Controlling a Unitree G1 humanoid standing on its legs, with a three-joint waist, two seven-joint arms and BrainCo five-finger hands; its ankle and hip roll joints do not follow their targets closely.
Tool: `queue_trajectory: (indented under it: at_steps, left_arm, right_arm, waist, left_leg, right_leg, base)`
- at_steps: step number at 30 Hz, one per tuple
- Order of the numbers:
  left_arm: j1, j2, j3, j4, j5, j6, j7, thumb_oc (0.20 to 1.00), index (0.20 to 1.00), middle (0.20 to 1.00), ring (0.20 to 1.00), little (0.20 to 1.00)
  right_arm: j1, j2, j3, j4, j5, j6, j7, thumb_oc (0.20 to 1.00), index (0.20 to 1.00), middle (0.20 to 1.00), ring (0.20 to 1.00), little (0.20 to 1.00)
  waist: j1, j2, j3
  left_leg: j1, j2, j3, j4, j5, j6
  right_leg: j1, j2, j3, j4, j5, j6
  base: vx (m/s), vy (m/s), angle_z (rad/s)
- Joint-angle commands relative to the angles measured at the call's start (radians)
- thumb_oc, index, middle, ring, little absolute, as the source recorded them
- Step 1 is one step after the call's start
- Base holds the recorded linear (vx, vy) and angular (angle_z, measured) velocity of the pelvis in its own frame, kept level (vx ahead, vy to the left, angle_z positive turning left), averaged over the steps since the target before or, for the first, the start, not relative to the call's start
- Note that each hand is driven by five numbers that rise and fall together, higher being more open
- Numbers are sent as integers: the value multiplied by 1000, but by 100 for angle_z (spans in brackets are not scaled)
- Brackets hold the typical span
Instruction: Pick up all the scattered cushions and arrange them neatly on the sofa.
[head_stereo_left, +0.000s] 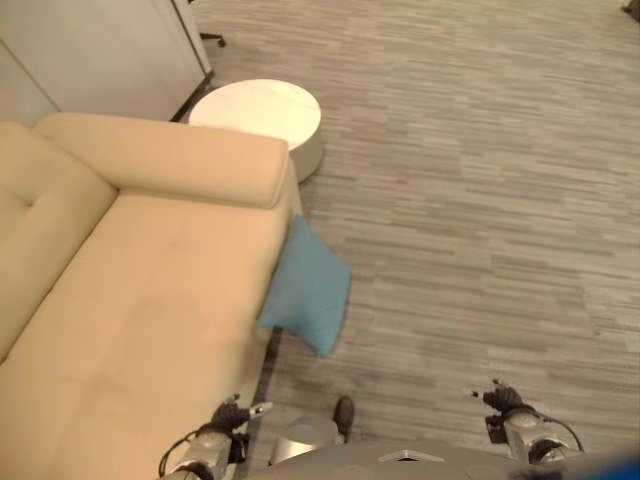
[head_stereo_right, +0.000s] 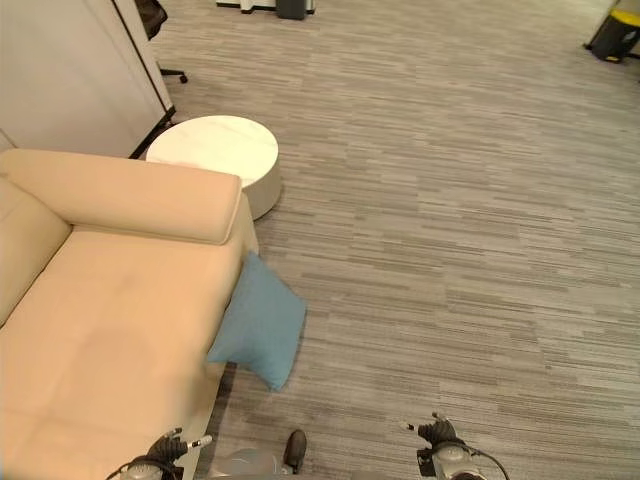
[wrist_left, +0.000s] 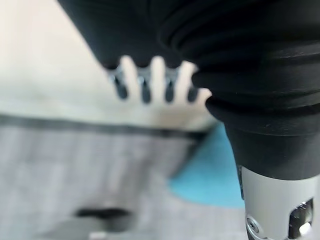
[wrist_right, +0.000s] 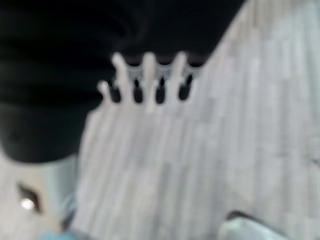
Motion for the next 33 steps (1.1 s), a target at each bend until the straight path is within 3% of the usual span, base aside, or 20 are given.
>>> queue_trajectory:
  at_steps: [1,2,3,5,8,10,12,14,16,18,20,22,24,27,30,32,33]
  left_arm:
    - [16,-1,16,1,7,-3,-4,1000,1000,1000,1000,1000]
    - [9,4,13,-6,5,-8,-4,1000,1000,1000,1000,1000]
    - [9,4,13,-5,4,-8,-4,1000,1000,1000,1000,1000]
    - [3,6,14,1,11,-10,0,1000,1000,1000,1000,1000]
    - [5,4,20,10,5,-13,5,1000,1000,1000,1000,1000]
    - [10,6,34,24,2,-14,9,1000,1000,1000,1000,1000]
    - [10,7,31,32,2,-12,11,1000,1000,1000,1000,1000]
    - [3,8,31,41,-4,-10,12,1000,1000,1000,1000,1000]
    - [-7,4,20,39,-5,-8,12,1000,1000,1000,1000,1000]
    - [-30,-4,3,33,-17,-4,12,1000,1000,1000,1000,1000]
    - [-53,-12,-29,24,-5,1,3,1000,1000,1000,1000,1000]
    - [-50,-13,-27,22,-5,1,-3,1000,1000,1000,1000,1000]
    - [-31,-16,-20,32,17,9,-13,1000,1000,1000,1000,1000]
    - [-18,-18,-9,37,26,10,-13,1000,1000,1000,1000,1000]
    - [6,-15,23,48,8,7,-15,1000,1000,1000,1000,1000]
    - [21,-14,39,56,-5,9,-13,1000,1000,1000,1000,1000]
    - [21,-11,44,61,-4,10,-15,1000,1000,1000,1000,1000]
  right_arm:
    - [10,-43,-6,-30,-2,-13,0,1000,1000,1000,1000,1000]
    - [6,-40,-4,-32,0,-13,1,1000,1000,1000,1000,1000]
    - [6,-40,-4,-31,0,-13,1,1000,1000,1000,1000,1000]
    - [1,-35,1,-34,2,-10,2,1000,1000,1000,1000,1000]
    - [-2,-32,3,-33,-2,-8,1,1000,1000,1000,1000,1000]
    - [-3,-26,9,-31,-4,-8,7,1000,1000,1000,1000,1000]
    - [-7,-25,15,-36,0,-10,7,1000,1000,1000,1000,1000]
    - [0,-28,16,-30,13,-14,7,1000,1000,1000,1000,1000]
    - [1,-31,15,-31,18,-17,2,1000,1000,1000,1000,1000]
    - [4,-39,6,-32,38,-20,-4,1000,1000,1000,1000,1000]
    - [5,-46,-10,-27,62,-16,-5,1000,1000,1000,1000,1000]
    - [7,-44,-7,-22,65,-14,0,1000,1000,1000,1000,1000]
    - [13,-40,-10,-21,60,-11,3,1000,1000,1000,1000,1000]
    - [12,-39,-12,-24,63,-14,2,1000,1000,1000,1000,1000]
    - [2,-33,0,-26,53,-17,7,1000,1000,1000,1000,1000]
    - [-7,-31,6,-27,35,-19,11,1000,1000,1000,1000,1000]
    - [-7,-28,6,-30,32,-21,16,1000,1000,1000,1000,1000]
  waist:
    - [31,19,-25]
    - [24,19,-27]
    - [25,20,-26]
    - [19,5,-24]
    - [21,-1,-21]
    - [30,-14,-33]
    - [32,-19,-38]
    - [41,-30,-39]
    - [35,-35,-33]
    - [19,-49,-14]
    - [-6,-65,-6]
    - [0,-60,-14]
    - [1,-44,-39]
    - [6,-38,-48]
    - [44,-48,-50]
    - [68,-44,-43]
    - [71,-40,-37]
  left_leg:
    - [-30,-6,-72,11,35,-42]
    - [-22,2,-87,9,25,-47]
    - [-20,3,-86,9,24,-47]
    - [-9,5,-111,21,-4,-59]
    - [-1,15,-121,29,-19,-69]
    - [3,32,-123,24,-24,-86]
    - [-5,51,-138,18,-15,-99]
    - [-34,85,-178,28,-7,-131]
    - [-64,89,-180,64,-9,-138]
    - [-122,87,-126,137,-16,-144]
    - [-165,90,13,199,-33,-142]
    - [-166,53,11,172,-30,-132]
    - [-161,13,35,79,11,-105]
    - [-183,-3,84,55,42,-102]
    - [-185,-26,30,81,27,-92]
    - [-161,-31,1,87,12,-71]
    - [-145,-28,-1,82,9,-58]
  right_leg:
    - [1,-3,-64,-230,269,-30]
    - [-17,-11,-21,-297,279,-28]
    - [-15,-10,-21,-298,279,-29]
    - [-27,-26,65,-433,322,-9]
    - [-15,-35,68,-464,338,2]
    - [18,-34,43,-502,315,2]
    - [26,-9,67,-504,297,-6]
    - [48,13,41,-526,266,-22]
    - [57,17,26,-530,255,-29]
    - [73,14,-21,-550,252,-38]
    - [94,13,-80,-584,254,-47]
    - [108,29,-97,-603,252,-50]
    - [119,57,-112,-606,225,-54]
    - [126,73,-116,-597,200,-60]
    - [129,80,-90,-554,181,-61]
    - [123,53,-90,-433,176,-43]
    - [101,33,-94,-357,205,-29]
  base:
    - [146,-140,3]
    - [145,-139,9]
    - [178,-222,21]
    - [147,-199,20]
    - [109,-185,26]
    - [105,-209,39]
    - [78,-250,25]
    - [53,-401,34]
    - [9,-233,64]
    - [-28,-188,85]
    - [23,-245,120]
    - [127,-157,108]
    - [200,-64,27]
    - [134,-25,14]
    - [217,-12,21]
    - [214,51,-78]
    - [178,97,-68]
